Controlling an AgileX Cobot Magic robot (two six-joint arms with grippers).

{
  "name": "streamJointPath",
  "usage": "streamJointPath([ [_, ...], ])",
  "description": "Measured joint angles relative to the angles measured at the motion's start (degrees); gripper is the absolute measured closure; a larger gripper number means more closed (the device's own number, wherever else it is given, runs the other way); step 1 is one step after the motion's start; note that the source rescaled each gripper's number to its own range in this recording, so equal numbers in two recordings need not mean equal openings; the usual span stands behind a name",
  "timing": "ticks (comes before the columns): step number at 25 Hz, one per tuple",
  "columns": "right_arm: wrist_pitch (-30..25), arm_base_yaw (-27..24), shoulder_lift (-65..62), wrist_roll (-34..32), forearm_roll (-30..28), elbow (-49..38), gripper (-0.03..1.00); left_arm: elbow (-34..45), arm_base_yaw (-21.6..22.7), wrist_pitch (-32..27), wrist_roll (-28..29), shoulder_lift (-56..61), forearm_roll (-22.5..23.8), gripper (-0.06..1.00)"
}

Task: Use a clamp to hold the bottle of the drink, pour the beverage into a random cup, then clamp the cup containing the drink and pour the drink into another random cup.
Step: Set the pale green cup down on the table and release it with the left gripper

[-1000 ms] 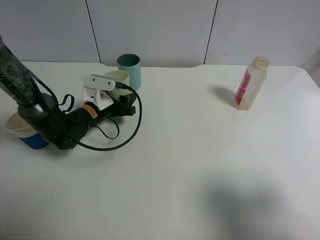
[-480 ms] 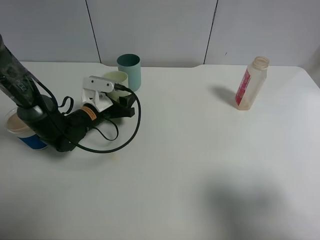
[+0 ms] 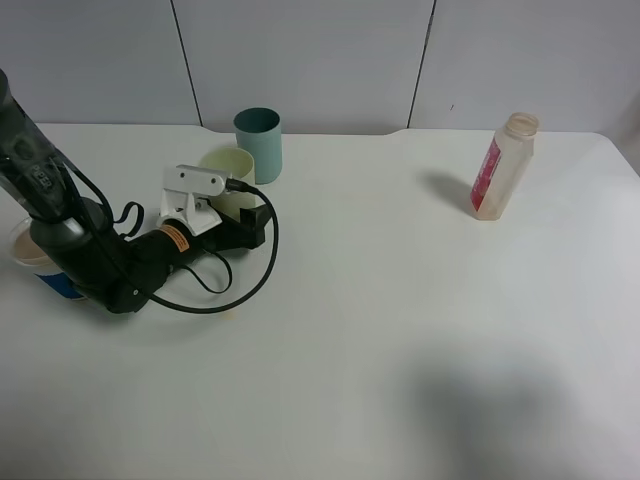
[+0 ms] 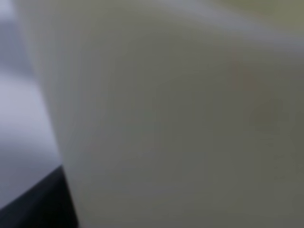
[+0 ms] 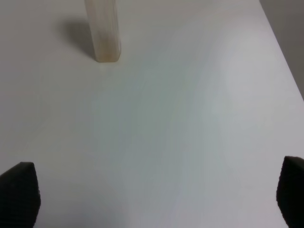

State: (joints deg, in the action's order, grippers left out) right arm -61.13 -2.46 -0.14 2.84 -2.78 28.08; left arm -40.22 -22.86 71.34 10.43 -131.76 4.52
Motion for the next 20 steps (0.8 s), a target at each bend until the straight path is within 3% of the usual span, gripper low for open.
streamJointPath([
  [2, 0.00, 0.00, 0.00, 0.00, 0.00, 0.00, -0.03, 0.07, 0.00, -0.05, 0.97, 0.34, -0.18, 0.50],
  [4, 0.00, 0.00, 0.00, 0.00, 0.00, 0.00, -0.03, 0.45, 0.00, -0.58, 2.43, 1.14, -0.45, 0.40],
  [10, 0.00, 0.00, 0.00, 0.00, 0.00, 0.00, -0.03, 3.58, 0.00, -1.32, 4.60, 5.24, -2.11, 0.33],
  [16, 0.00, 0.00, 0.00, 0.00, 0.00, 0.00, -0.03, 6.14, 0.00, -1.38, 5.12, 11.01, -2.57, 0.10],
  [20, 0.00, 0.00, 0.00, 0.00, 0.00, 0.00, -0.03, 7.91, 0.00, -1.43, 5.11, 14.31, -2.94, 0.10],
])
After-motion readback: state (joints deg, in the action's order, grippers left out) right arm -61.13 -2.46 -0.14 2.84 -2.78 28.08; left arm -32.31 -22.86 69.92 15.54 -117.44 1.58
